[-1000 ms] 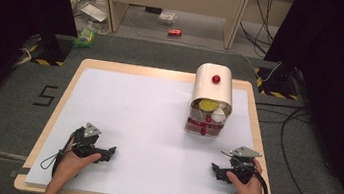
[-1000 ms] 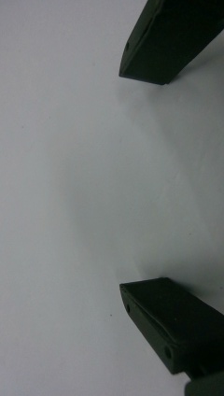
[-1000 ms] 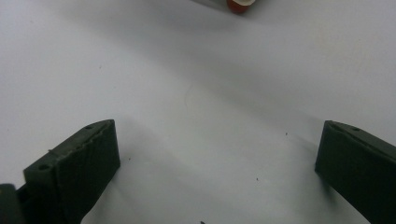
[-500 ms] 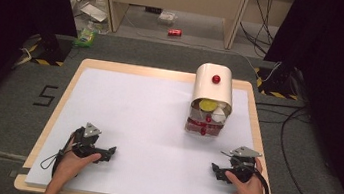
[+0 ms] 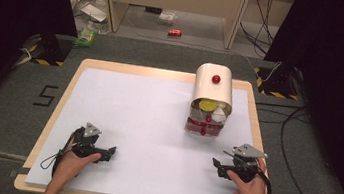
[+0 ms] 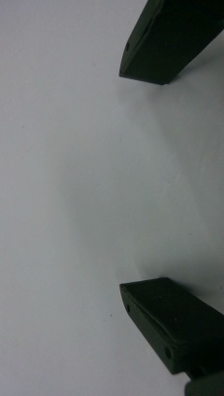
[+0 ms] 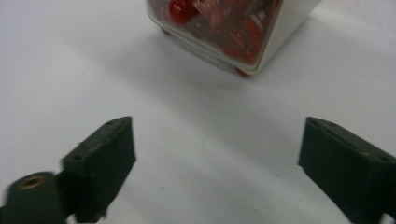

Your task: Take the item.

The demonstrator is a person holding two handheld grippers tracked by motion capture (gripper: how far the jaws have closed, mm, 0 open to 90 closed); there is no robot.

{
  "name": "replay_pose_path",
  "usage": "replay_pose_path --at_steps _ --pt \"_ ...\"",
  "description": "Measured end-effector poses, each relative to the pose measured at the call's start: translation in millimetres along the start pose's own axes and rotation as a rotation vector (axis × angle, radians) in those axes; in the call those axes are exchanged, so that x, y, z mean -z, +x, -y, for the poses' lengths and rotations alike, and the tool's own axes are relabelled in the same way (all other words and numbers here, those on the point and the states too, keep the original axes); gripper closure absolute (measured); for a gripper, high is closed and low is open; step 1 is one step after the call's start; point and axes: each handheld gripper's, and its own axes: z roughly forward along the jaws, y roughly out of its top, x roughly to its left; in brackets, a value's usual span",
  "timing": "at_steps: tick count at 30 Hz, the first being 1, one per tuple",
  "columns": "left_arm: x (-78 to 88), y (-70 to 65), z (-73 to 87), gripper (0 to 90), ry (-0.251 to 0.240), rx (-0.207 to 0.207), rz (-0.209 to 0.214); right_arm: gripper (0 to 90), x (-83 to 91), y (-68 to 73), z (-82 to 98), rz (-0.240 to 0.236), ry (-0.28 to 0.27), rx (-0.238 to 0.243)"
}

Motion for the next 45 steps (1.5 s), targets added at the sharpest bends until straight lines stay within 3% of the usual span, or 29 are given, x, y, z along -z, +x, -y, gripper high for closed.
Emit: replay_pose_path --at_steps 1,3,4,5,7,20,31,45 --pt "-0.1 -0.1 0.0 0.0 0.000 0.000 -0.001 20.7 2.4 1.6 -2.5 -0.009 -0.010 0.007" --pt "-0.1 -0.1 0.0 0.0 -0.001 0.000 -0.001 12.8 5.9 5.5 -7.5 -0.020 -0.024 0.021" --pt "-0.1 -0.1 0.0 0.0 0.000 0.000 -0.001 12.8 5.9 5.5 -7.5 -0.020 -0.024 0.021" --pt "-0.1 -0.1 0.0 0.0 0.000 0.000 -0.001 18.9 9.9 8.8 -13.0 -0.023 -0.035 0.040" --pt "-0.1 -0.1 0.0 0.0 -0.001 0.000 -0.001 14.9 13.7 11.6 -18.9 -0.022 -0.052 0.050" --pt "-0.1 -0.2 -0.1 0.0 0.001 -0.001 -0.002 16.4 30.0 23.1 -47.3 -0.024 -0.108 0.082" --pt "-0.1 -0.3 0.0 0.0 0.001 0.000 -0.002 17.0 32.6 25.8 -61.6 -0.027 -0.120 0.091" --pt "-0.1 -0.3 0.0 0.0 0.000 0.000 -0.002 17.9 33.9 30.3 -93.3 -0.031 -0.156 0.096"
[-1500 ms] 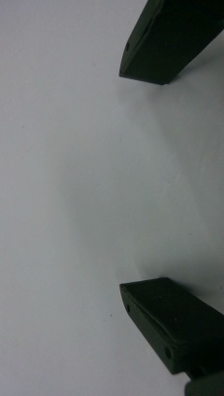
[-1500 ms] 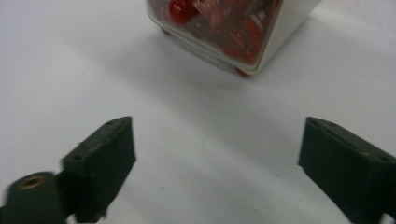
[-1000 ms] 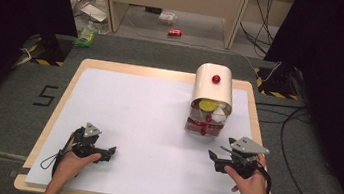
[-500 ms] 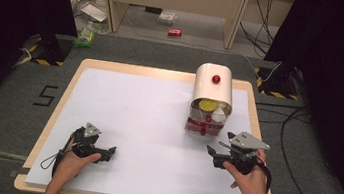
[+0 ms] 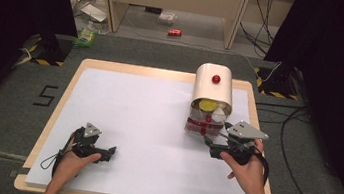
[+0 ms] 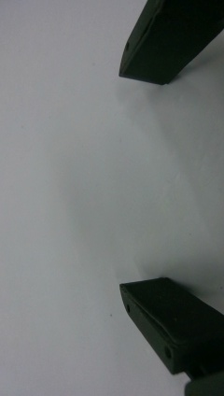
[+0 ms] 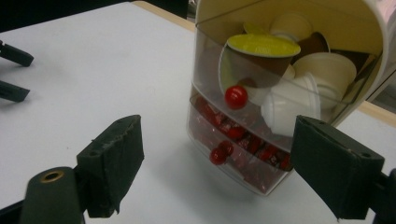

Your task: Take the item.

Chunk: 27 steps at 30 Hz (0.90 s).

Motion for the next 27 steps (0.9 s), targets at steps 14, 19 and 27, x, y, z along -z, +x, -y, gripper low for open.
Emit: replay_pose_path --at_steps 14,19,27 --pt "0.0 0.0 0.0 0.0 -0.001 0.000 0.000 18.2 -12.9 -1.8 -20.9 0.028 -0.018 0.025" --pt "0.0 0.0 0.0 0.0 0.000 0.000 0.000 18.2 -16.8 -3.4 -28.0 0.037 -0.032 0.029" --pt "0.1 0.2 0.0 0.0 0.001 -0.001 0.001 18.5 -32.8 -2.7 -32.7 0.045 -0.019 0.052"
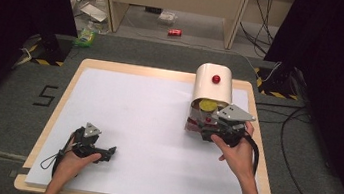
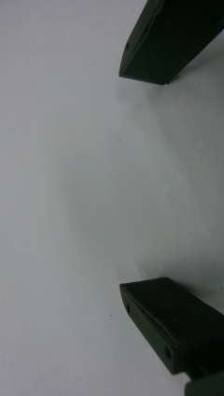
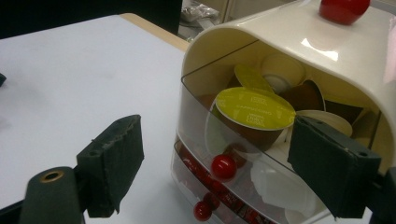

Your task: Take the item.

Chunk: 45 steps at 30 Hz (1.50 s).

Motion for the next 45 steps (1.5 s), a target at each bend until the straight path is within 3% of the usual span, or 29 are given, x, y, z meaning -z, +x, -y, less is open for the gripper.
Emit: replay_pose_path --at_steps 7,17,28,45 --pt "0.0 -0.1 0.1 0.0 -0.001 0.000 0.000 17.8 -11.7 -2.6 4.1 0.000 0.041 0.017" --pt "0.0 -0.1 0.1 0.0 0.000 -0.001 0.000 16.6 -11.3 -1.7 6.4 -0.005 0.042 0.024" --pt "0.1 -0.2 0.1 0.0 -0.001 0.000 0.000 16.6 0.2 2.5 12.7 -0.042 0.039 0.026" --pt "0.0 -0.1 0.2 0.0 -0.002 0.000 0.001 16.6 17.1 10.1 24.0 -0.061 0.038 0.033"
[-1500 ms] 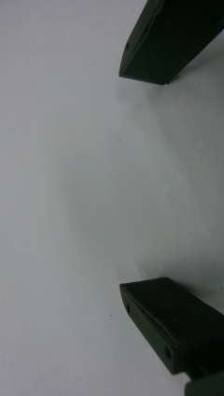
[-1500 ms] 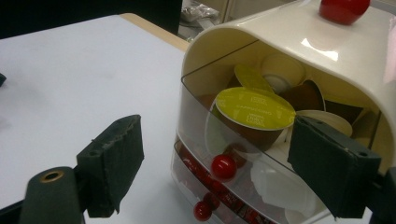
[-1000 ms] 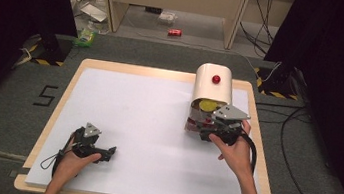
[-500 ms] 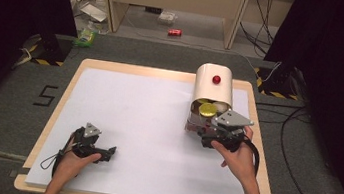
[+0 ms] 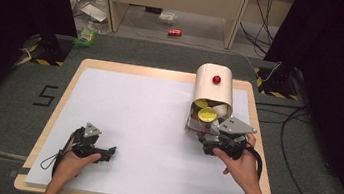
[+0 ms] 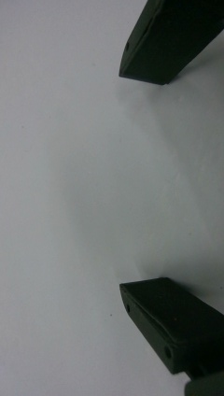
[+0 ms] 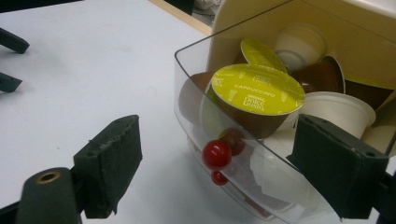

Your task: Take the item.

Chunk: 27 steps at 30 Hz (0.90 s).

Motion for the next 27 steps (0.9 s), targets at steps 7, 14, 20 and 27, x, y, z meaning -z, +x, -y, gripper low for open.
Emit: replay_pose_path --at_steps 7,14,20,27 --pt "0.0 0.1 0.0 0.0 0.000 0.000 0.000 16.7 4.1 3.5 2.3 -0.013 0.004 0.002" --pt "0.1 0.1 0.0 0.1 0.001 0.000 -0.001 16.7 7.7 6.0 3.7 -0.027 0.017 0.004" --pt "0.1 0.1 0.0 0.1 0.001 0.000 -0.001 16.7 9.0 7.6 3.6 -0.031 0.028 0.006" --pt "0.0 0.1 0.0 0.1 -0.001 0.001 0.000 16.7 11.4 9.8 5.2 -0.040 0.035 0.010"
